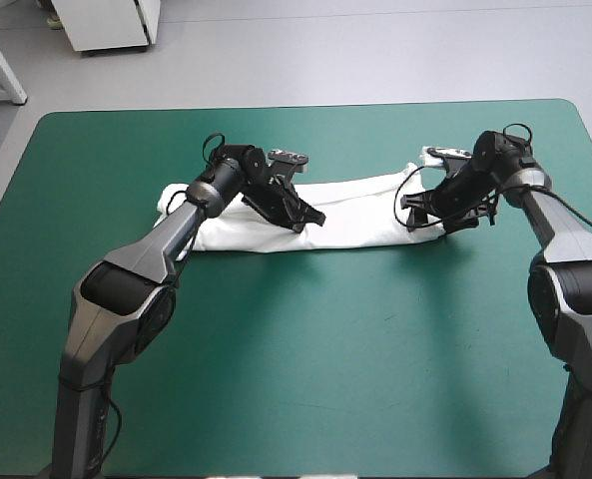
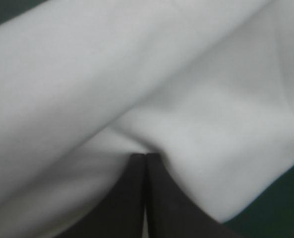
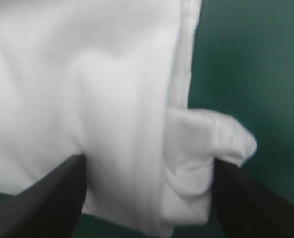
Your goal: Fold the cloth
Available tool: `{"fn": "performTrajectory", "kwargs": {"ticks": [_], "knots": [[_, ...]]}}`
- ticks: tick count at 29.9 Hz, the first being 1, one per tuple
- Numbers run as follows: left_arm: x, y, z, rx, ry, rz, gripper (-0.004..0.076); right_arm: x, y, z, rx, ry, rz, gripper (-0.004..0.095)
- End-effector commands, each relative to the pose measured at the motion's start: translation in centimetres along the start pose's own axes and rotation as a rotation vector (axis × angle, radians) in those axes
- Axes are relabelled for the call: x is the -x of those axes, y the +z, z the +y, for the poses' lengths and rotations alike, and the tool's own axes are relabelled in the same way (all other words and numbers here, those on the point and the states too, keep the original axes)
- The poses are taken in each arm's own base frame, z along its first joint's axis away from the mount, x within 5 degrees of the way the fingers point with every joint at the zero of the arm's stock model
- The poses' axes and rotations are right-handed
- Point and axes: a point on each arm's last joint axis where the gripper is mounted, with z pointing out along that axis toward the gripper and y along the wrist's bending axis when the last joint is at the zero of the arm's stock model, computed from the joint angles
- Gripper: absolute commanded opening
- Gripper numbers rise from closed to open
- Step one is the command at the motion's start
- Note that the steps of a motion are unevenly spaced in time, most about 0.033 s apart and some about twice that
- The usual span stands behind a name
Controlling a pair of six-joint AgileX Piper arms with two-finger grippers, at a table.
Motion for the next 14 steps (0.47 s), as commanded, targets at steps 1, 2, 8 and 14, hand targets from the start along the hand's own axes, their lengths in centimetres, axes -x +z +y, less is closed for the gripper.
{"fn": "performTrajectory", "kwargs": {"ticks": [1, 2, 8, 14], "knots": [[0.6, -1.9, -1.8, -0.037, -0.004, -0.052, -0.0009, 0.7, -1.4, 1.0, 0.095, 0.032, -0.069, 0.0652], [0.6, -1.9, -1.7, -0.034, -0.003, -0.055, -0.0009, 0.7, -1.2, 1.2, 0.115, 0.026, -0.066, 0.0633], [0.4, -1.9, -1.0, 0.049, -0.009, -0.027, -0.0009, 1.0, -1.5, 1.4, 0.128, 0.028, -0.098, 0.0223], [0.3, -1.9, -0.8, 0.07, -0.016, -0.024, -0.0009, 1.2, -4.2, 2.1, 0.125, 0.0, -0.183, -0.0015]]}}
